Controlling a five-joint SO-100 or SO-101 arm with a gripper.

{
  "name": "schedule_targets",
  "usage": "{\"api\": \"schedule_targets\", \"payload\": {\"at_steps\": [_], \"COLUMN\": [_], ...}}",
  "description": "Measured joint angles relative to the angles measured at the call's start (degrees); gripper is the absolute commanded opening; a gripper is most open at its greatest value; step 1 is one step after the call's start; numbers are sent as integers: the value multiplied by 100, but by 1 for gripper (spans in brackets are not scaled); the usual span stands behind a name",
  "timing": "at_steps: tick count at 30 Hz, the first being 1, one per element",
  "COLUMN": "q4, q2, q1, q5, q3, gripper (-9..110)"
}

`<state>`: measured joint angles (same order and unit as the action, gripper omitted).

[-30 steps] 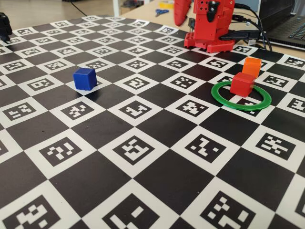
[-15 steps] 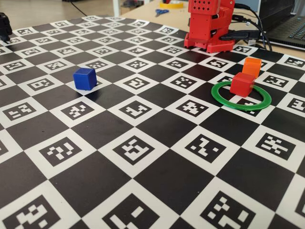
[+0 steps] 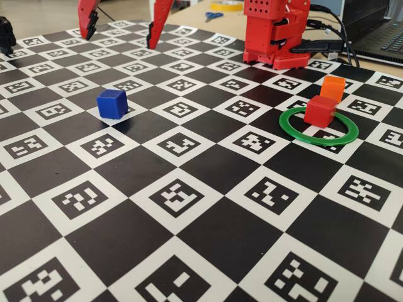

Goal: Grab the red cube then put it in the green circle then put the blue cube on top and finally the orange cube on top

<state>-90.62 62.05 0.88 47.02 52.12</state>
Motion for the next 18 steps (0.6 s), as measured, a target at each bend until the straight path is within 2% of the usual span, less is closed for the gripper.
{"api": "schedule_targets", "payload": {"at_steps": [18], "q4": [809], "q2": [-589], "q1": [413], "q5": [0], "q3": [316], "gripper": [39]}}
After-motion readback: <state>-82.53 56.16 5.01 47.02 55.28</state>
